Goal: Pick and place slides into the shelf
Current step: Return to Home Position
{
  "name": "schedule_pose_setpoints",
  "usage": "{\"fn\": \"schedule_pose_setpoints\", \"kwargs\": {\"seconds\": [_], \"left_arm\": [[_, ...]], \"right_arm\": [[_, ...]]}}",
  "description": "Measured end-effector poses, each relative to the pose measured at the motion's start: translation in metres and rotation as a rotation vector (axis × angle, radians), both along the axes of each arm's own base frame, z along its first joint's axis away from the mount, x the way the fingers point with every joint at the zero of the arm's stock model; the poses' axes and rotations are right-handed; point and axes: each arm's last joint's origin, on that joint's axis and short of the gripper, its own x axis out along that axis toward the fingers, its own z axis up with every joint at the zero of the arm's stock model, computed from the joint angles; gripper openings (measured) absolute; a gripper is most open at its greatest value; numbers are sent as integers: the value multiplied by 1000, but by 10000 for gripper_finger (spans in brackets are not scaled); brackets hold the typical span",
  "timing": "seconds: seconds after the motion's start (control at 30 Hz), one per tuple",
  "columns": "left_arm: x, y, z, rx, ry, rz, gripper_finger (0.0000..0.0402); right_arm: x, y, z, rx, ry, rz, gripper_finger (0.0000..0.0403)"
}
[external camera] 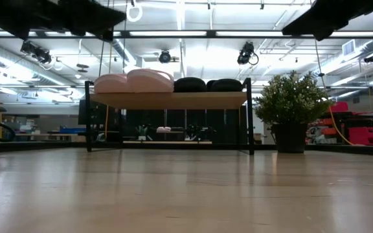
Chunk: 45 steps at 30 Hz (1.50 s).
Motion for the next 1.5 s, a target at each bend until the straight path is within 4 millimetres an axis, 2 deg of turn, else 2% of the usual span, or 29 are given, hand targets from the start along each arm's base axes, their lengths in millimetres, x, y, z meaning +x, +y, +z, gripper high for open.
{"fn": "schedule_pose_setpoints", "kwargs": {"seconds": [0.27,0.47,0.63,0.8,0.9,1.17,1.5], "left_arm": [[-3,26,-12,-34,39,32,9],[-6,41,-12,-47,38,-4,6],[-8,51,-12,-30,32,28,8],[-10,59,-10,-30,12,38,7],[-11,63,-10,-29,5,45,11],[-17,77,-5,-86,-35,8,8],[-19,81,2,-81,-92,25,5]], "right_arm": [[-9,-4,3,-18,-11,-46,0],[-21,-9,2,-17,-18,-58,0],[-32,-17,-29,33,-70,-48,0],[-34,-25,-46,54,-287,67,0],[-35,-32,-47,57,-347,125,0],[-33,-51,-48,70,-336,163,0],[-35,-64,-47,59,-344,162,0]]}}
